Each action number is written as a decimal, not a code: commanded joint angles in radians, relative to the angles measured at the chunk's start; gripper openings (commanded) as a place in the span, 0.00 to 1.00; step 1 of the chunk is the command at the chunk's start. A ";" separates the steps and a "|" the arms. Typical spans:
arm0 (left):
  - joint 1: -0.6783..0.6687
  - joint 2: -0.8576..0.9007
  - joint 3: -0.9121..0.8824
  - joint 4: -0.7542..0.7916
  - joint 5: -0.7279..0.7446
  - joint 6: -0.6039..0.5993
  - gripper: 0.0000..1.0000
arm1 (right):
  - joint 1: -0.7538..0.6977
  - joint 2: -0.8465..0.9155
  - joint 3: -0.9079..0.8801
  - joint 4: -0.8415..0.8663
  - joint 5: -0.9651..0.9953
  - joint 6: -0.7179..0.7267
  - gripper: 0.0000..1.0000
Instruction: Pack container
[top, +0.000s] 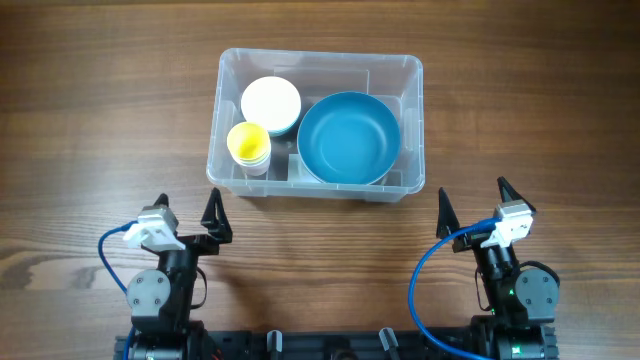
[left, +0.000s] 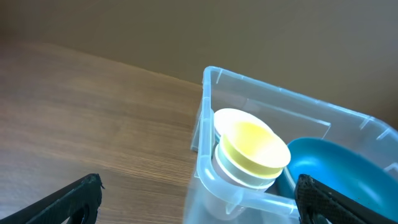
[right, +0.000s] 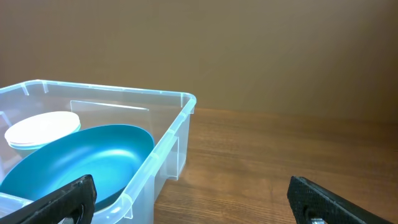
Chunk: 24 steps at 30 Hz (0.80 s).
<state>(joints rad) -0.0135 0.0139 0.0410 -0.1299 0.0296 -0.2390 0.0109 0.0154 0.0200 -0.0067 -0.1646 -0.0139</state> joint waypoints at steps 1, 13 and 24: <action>0.006 -0.011 -0.009 0.006 0.031 0.156 1.00 | 0.005 -0.012 -0.006 0.003 -0.017 -0.012 1.00; 0.005 -0.011 -0.010 0.007 0.030 0.206 1.00 | 0.005 -0.012 -0.006 0.003 -0.017 -0.012 1.00; 0.005 -0.010 -0.010 0.006 0.030 0.206 1.00 | 0.005 -0.012 -0.006 0.003 -0.017 -0.012 1.00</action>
<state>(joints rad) -0.0135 0.0139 0.0410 -0.1295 0.0509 -0.0559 0.0109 0.0154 0.0200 -0.0067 -0.1646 -0.0139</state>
